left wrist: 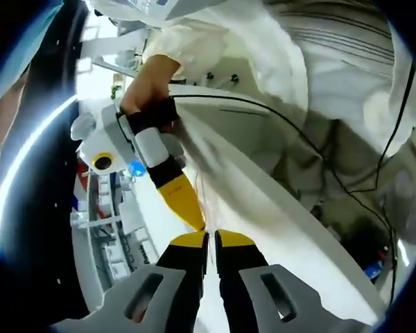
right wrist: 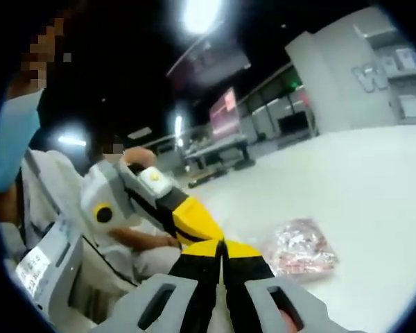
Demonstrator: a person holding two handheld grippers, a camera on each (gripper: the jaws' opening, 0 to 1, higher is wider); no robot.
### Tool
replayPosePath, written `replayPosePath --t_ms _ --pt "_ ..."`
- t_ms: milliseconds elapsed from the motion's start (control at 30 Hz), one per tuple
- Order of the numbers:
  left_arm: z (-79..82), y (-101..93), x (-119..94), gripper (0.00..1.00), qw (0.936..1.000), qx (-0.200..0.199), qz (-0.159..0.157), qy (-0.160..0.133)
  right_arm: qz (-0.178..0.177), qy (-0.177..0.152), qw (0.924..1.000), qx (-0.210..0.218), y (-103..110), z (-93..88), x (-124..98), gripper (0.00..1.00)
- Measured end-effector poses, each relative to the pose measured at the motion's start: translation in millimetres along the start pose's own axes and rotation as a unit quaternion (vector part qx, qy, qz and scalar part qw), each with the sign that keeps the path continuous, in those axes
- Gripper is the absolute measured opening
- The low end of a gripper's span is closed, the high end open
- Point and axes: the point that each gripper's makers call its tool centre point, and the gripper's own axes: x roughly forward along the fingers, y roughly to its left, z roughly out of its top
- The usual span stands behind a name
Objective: Open the resealable bag by pulling the two sides of the seal apart until the entire bag opening is separated and visibly accessible.
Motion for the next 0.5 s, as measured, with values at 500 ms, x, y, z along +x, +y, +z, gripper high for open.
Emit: replayPosePath --t_ms 500 --pt "-2.4 8.0 -0.9 0.01 0.9999 -0.001 0.015 0.002 0.001 0.003 1.0 -0.001 0.7 -1.7 0.7 0.0"
